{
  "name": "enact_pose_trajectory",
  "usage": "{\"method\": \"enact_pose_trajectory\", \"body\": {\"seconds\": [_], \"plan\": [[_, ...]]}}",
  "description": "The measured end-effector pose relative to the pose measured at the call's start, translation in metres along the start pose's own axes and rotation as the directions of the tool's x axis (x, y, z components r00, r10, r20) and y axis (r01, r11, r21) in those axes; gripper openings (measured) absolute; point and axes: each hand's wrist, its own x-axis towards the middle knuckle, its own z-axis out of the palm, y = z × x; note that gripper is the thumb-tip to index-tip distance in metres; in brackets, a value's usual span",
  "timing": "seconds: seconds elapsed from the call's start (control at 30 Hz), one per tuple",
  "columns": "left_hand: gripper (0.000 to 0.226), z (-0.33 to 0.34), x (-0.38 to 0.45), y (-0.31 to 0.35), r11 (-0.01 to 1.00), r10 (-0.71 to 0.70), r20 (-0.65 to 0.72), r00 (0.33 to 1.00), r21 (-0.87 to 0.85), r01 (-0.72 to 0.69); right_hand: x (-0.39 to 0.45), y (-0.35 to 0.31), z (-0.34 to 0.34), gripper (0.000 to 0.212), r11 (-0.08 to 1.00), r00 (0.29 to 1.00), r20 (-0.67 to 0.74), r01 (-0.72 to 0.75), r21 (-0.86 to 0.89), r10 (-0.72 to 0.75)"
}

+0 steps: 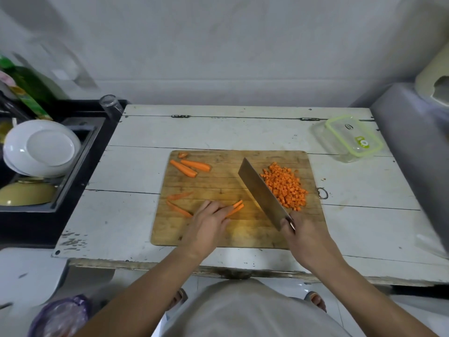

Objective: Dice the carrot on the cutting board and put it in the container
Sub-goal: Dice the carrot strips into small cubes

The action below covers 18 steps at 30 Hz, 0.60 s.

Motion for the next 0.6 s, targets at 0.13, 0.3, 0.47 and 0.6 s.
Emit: {"method": "enact_pose_trajectory", "body": {"seconds": [0.13, 0.3, 0.47, 0.6], "plan": [[0.046, 0.018, 0.006, 0.013, 0.991, 0.09, -0.037, 0.995, 0.1, -0.086, -0.009, 0.0, -0.001, 0.022, 1.0, 1.0, 0.002, 0.019, 0.012, -0.019], [0.037, 0.028, 0.009, 0.016, 0.991, 0.102, -0.065, 0.993, 0.09, -0.096, -0.022, -0.003, -0.005, 0.021, 0.99, 0.998, -0.024, 0.06, -0.125, -0.063], [0.022, 0.028, 0.009, 0.016, 0.993, 0.117, -0.116, 0.986, 0.038, -0.113, -0.022, -0.013, 0.01, 0.027, 0.973, 0.998, 0.065, 0.037, -0.228, -0.023], [0.01, 0.03, 0.006, 0.016, 0.996, 0.063, -0.17, 0.983, -0.045, -0.072, 0.012, -0.026, 0.013, 0.02, 0.988, 0.998, -0.017, 0.053, -0.147, -0.056]]}}
